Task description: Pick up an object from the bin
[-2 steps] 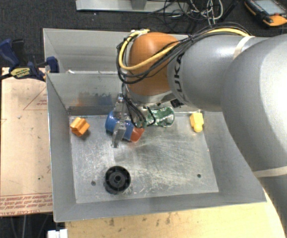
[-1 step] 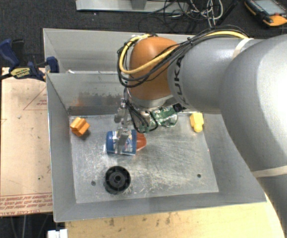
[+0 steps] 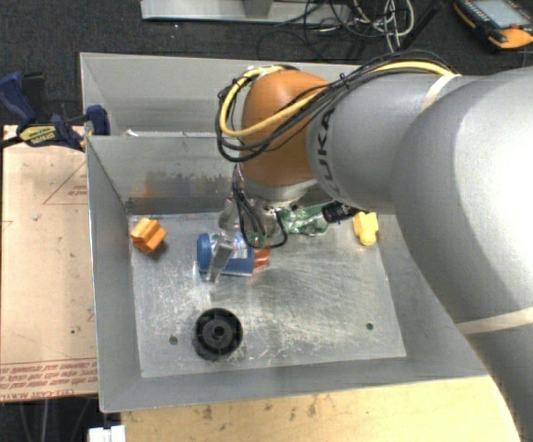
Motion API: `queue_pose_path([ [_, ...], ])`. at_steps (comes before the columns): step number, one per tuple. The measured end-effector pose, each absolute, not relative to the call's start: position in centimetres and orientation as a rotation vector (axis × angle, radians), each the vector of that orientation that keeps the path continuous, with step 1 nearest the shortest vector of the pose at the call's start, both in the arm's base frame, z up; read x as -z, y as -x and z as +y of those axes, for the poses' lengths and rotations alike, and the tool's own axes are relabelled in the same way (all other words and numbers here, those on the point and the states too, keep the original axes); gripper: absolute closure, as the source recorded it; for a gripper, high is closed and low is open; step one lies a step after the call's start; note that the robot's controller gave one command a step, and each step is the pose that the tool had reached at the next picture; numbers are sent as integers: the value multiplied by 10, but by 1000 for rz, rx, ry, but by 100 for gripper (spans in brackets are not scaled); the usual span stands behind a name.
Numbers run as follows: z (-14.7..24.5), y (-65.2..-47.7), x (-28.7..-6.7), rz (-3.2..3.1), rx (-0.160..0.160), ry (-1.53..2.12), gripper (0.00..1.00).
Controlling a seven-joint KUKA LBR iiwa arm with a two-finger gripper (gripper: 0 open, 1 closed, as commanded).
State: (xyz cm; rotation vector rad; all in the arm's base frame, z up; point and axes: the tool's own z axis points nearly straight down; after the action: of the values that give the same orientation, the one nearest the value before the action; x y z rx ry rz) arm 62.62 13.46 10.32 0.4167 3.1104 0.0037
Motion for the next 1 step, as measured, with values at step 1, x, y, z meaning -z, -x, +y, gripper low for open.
queue_pose_path([
  [1,115,-604,-83,3104,-4,-467,0],
])
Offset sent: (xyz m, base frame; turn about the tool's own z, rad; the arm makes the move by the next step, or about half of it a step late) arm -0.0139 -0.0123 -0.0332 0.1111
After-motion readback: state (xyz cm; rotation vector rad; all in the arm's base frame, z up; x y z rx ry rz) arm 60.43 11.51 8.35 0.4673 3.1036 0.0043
